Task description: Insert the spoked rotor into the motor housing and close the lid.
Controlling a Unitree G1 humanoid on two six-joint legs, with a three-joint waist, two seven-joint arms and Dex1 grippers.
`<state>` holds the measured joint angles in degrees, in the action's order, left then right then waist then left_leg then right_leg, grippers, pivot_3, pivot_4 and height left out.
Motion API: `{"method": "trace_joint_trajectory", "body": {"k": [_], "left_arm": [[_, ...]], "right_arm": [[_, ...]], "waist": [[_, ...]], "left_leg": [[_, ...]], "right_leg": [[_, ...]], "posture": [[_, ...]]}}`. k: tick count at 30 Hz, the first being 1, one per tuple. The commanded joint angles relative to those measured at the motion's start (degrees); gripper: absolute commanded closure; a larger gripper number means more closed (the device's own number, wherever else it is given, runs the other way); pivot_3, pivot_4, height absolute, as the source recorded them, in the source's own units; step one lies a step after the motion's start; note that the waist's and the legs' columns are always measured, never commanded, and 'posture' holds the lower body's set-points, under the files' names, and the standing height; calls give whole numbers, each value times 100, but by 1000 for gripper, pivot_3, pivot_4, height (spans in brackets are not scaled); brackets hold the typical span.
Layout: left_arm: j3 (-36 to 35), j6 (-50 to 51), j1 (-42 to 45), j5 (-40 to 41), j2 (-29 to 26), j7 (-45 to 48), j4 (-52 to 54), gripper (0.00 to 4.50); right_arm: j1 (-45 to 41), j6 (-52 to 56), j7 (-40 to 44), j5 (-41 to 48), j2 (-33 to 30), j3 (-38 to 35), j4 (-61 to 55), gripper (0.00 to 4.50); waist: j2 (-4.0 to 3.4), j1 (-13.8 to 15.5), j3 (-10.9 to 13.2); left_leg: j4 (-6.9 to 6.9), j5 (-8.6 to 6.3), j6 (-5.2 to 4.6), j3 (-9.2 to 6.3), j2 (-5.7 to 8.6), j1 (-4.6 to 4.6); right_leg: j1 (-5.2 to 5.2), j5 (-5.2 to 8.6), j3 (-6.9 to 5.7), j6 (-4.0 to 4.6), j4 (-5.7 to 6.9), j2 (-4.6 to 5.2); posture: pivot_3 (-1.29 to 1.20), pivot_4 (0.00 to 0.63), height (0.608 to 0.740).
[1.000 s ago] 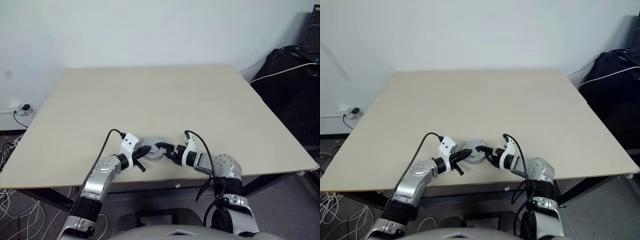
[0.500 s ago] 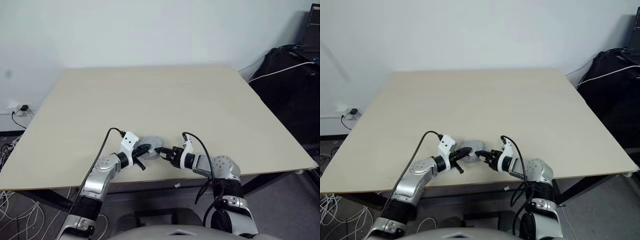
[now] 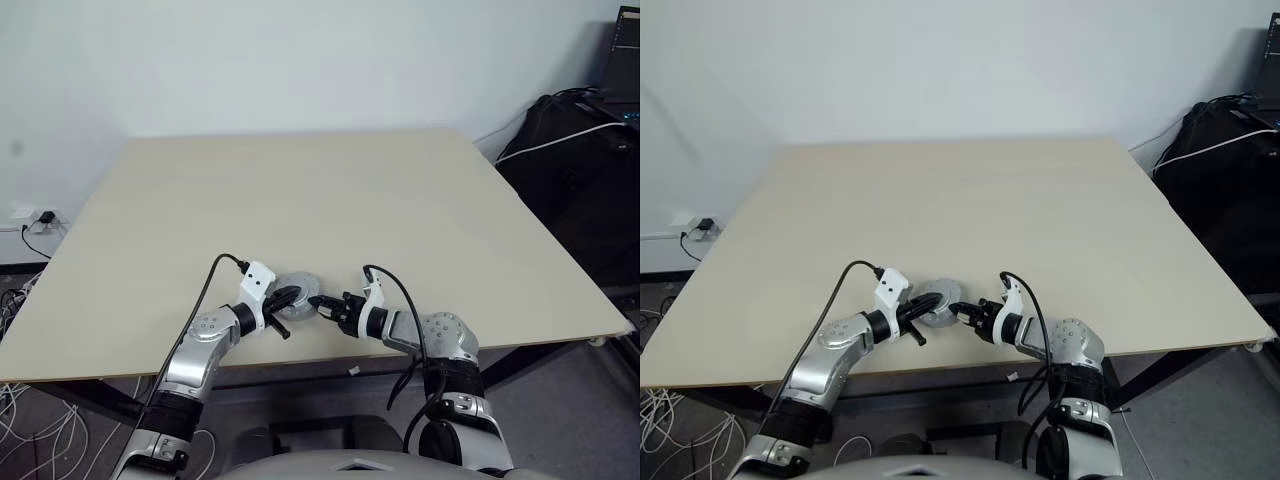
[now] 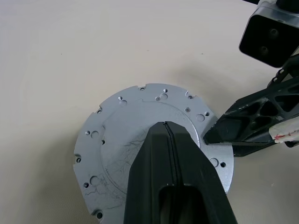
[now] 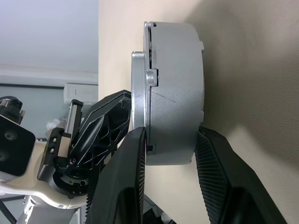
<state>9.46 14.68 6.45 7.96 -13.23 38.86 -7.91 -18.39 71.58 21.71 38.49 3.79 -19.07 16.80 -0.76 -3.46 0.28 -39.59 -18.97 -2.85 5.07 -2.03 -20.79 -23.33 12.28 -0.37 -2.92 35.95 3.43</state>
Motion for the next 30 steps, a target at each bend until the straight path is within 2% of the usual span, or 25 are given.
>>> {"method": "trace_joint_trajectory", "body": {"k": [1, 9, 16, 22, 30], "left_arm": [[212, 184, -81, -23, 20, 70, -98, 4500], [180, 166, -106, 11, 52, 48, -56, 4500], [-166, -87, -423, 376, 284, -192, 522, 4500], [-571, 43, -1026, 1220, 580, -292, 1473, 4500], [-1238, 420, -2061, 2997, 1148, -459, 2521, 4500]], "right_arm": [[-84, -20, 58, 207, 161, 158, -292, 3268], [-85, -31, 13, 194, 131, 131, -295, 3268], [-27, -104, -59, 174, 161, 111, -343, 3268], [24, -157, -78, 173, 153, 84, -347, 3268], [-36, -254, -121, 270, 209, -25, -351, 3268]], "waist": [[0, 1, 0], [0, 1, 0], [1, -13, 1], [3, -29, 5], [4, -36, 12]], "left_leg": [[0, 0, 0, 0, 0, 0], [0, 0, 0, 0, 0, 0], [1, 0, 0, 0, -5, -5], [3, 0, 0, 0, -12, -27], [3, -1, -2, -1, -13, -32]], "right_leg": [[0, 0, 0, 0, 0, 0], [0, 0, 1, 0, 0, 0], [-6, 0, 2, 0, -1, 1], [-29, 0, 3, 0, 0, 1], [-31, 13, 3, 21, -5, 3]], "posture": [[0, 0, 740], [0, 0, 740], [0, 0, 740], [0, 0, 740], [0, 0, 740]]}}
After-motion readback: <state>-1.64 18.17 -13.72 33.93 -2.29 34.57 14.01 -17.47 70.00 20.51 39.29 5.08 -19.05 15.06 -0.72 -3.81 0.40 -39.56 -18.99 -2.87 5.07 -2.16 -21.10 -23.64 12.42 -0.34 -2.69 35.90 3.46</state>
